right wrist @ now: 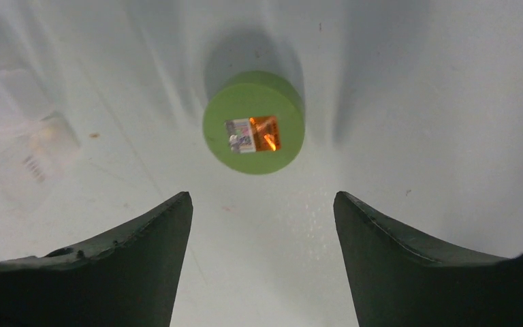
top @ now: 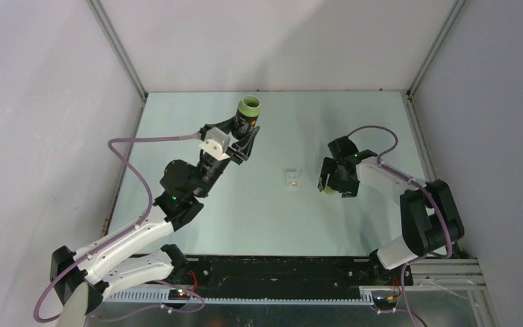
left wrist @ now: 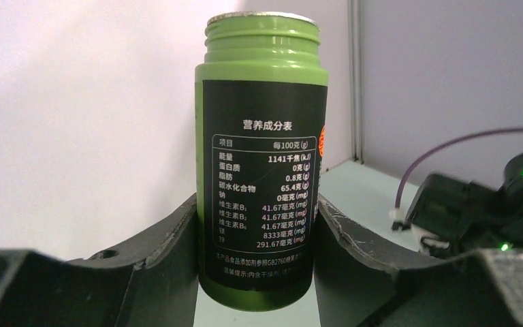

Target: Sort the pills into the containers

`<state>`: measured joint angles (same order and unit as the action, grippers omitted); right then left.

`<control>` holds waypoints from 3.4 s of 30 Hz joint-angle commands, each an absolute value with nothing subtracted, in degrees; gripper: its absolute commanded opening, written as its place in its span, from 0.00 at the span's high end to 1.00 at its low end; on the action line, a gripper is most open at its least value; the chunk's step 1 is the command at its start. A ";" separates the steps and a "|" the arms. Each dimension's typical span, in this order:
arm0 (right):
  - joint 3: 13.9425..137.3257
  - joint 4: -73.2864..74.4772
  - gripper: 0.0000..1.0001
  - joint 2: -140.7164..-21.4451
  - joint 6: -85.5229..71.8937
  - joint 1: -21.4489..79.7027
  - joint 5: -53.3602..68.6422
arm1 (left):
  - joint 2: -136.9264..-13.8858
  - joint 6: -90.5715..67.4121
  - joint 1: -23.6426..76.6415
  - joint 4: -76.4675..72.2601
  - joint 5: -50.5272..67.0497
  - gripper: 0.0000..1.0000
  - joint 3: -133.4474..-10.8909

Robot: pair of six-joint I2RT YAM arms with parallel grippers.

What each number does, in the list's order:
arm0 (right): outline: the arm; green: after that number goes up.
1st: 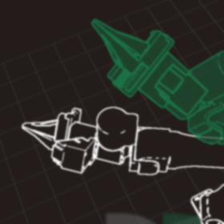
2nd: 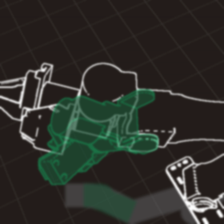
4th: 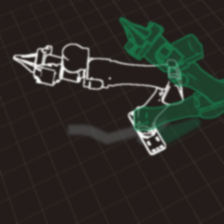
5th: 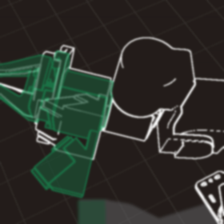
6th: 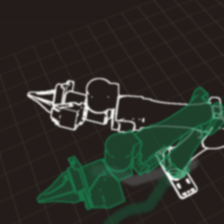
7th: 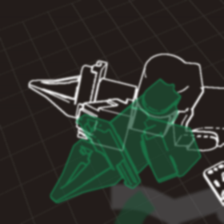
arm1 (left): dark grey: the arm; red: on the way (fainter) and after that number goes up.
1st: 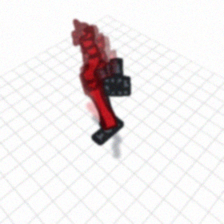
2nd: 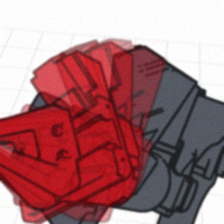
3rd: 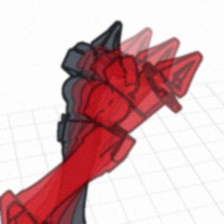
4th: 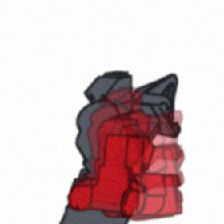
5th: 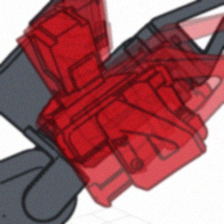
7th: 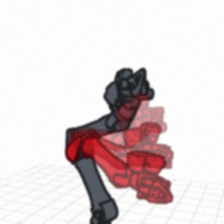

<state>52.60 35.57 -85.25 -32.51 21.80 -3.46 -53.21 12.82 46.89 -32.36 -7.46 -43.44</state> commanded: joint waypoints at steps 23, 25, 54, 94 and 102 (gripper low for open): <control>62.13 35.27 0.63 -100.01 -31.67 25.20 -12.98 | -49.78 -4.37 45.37 -44.52 -0.54 1.00 -30.27; 62.12 35.39 0.66 -98.96 -31.53 25.11 -12.12 | -49.83 -4.73 44.97 -44.48 0.98 1.00 -29.79; 73.88 22.48 0.59 -62.70 -31.90 22.94 41.71 | -54.46 -0.15 36.16 -33.61 33.21 1.00 -35.81; 87.69 45.36 0.56 -72.59 -12.75 35.50 34.26 | -59.20 14.02 36.20 -10.69 42.97 1.00 -45.80; 90.02 50.94 0.56 -74.94 -9.24 36.08 34.68 | -60.21 16.00 36.20 -6.23 45.51 1.00 -47.81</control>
